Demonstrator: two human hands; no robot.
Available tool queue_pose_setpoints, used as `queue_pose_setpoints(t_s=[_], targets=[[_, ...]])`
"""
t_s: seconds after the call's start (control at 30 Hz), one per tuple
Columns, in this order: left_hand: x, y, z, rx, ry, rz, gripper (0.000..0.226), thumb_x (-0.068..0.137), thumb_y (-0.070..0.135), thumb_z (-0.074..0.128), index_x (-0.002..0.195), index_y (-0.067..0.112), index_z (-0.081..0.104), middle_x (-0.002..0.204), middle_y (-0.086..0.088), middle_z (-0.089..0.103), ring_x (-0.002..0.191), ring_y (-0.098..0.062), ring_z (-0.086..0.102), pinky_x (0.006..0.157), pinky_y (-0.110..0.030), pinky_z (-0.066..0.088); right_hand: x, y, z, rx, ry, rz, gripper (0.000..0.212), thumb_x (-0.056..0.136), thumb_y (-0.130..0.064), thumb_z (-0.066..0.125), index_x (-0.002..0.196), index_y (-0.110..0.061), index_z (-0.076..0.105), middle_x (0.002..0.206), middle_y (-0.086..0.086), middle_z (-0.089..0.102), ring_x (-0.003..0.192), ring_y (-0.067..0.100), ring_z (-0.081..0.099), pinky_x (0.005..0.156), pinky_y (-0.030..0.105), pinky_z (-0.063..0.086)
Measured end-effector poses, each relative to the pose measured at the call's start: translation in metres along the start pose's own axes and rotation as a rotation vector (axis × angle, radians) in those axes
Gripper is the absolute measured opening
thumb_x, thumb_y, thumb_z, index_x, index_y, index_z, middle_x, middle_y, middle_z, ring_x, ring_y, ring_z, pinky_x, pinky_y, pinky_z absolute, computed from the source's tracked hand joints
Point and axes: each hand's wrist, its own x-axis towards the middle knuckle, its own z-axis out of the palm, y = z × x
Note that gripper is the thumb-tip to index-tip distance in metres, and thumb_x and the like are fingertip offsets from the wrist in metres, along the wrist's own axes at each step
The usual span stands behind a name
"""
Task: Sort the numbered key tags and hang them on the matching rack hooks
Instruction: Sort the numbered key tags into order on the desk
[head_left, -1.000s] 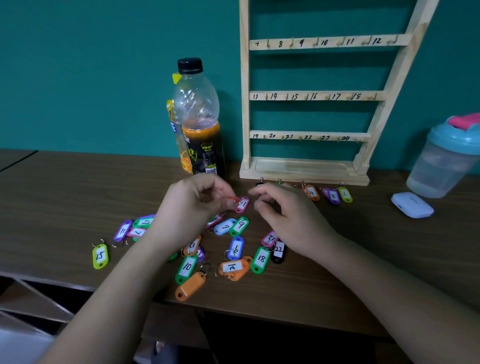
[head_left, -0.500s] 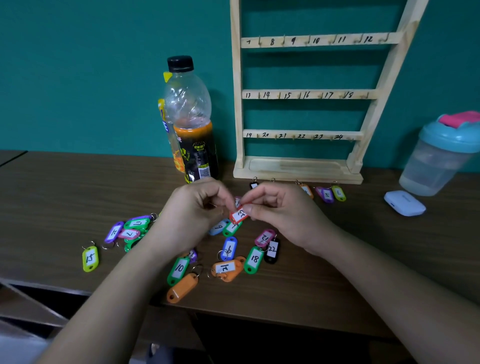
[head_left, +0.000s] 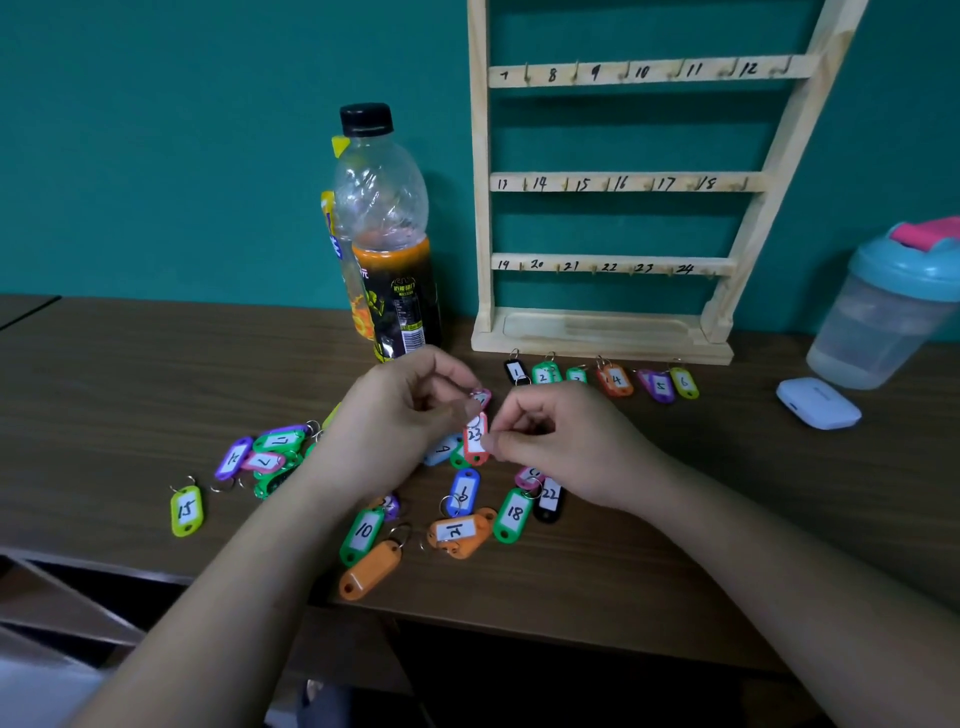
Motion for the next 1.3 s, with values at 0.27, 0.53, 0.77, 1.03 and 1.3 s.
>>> queue_pose_setpoints(t_s=[0.27, 0.53, 0.77, 1.03, 1.3], targets=[[0.001, -0.007, 0.007, 0.237, -0.009, 0.046, 0.011, 0.089, 0.028, 0.084, 0.096, 0.031, 0.076, 0.085, 0.014, 0.077, 0.082, -0.002, 0.071, 0.076, -0.025, 0.056, -0.002, 0.001, -0.002, -0.134, 0.062, 0.000, 0.014, 0.093, -0.031, 0.079, 0.081, -0.030, 0.073, 0.078, -0.014, 0.068, 0.081, 0.003, 0.062, 0.067, 0.015, 0.046], [0.001, -0.008, -0.024, 0.345, 0.211, 0.014, 0.016, 0.094, 0.017, 0.075, 0.095, 0.033, 0.075, 0.087, 0.023, 0.075, 0.079, 0.004, 0.070, 0.066, -0.011, 0.050, -0.004, 0.000, -0.002, -0.141, 0.110, -0.021, 0.009, 0.097, -0.027, 0.076, 0.089, -0.031, 0.073, 0.079, -0.012, 0.068, 0.083, 0.004, 0.064, 0.072, 0.016, 0.049], [0.003, -0.031, -0.044, 0.576, 0.228, -0.136, 0.010, 0.091, 0.030, 0.075, 0.093, 0.040, 0.073, 0.094, 0.019, 0.074, 0.086, -0.001, 0.065, 0.072, -0.025, 0.054, -0.005, 0.000, -0.002, -0.133, 0.120, -0.043, 0.010, 0.097, -0.023, 0.075, 0.092, -0.033, 0.074, 0.082, -0.012, 0.070, 0.084, 0.007, 0.065, 0.073, 0.019, 0.051], [-0.001, -0.021, -0.040, 0.683, 0.075, -0.123, 0.009, 0.086, 0.035, 0.081, 0.093, 0.039, 0.077, 0.098, 0.018, 0.069, 0.086, 0.000, 0.059, 0.068, -0.017, 0.044, -0.005, 0.000, 0.000, -0.157, 0.118, -0.056, 0.011, 0.096, -0.023, 0.076, 0.091, -0.033, 0.074, 0.085, -0.015, 0.069, 0.090, 0.005, 0.064, 0.076, 0.015, 0.049], [-0.010, -0.010, -0.041, 0.791, 0.002, -0.150, 0.029, 0.078, 0.035, 0.081, 0.107, 0.036, 0.078, 0.093, 0.019, 0.064, 0.088, -0.006, 0.058, 0.074, -0.024, 0.044, -0.005, 0.000, 0.000, -0.155, 0.114, -0.051, 0.013, 0.096, -0.022, 0.075, 0.091, -0.034, 0.074, 0.084, -0.013, 0.070, 0.088, 0.005, 0.064, 0.075, 0.015, 0.049]])
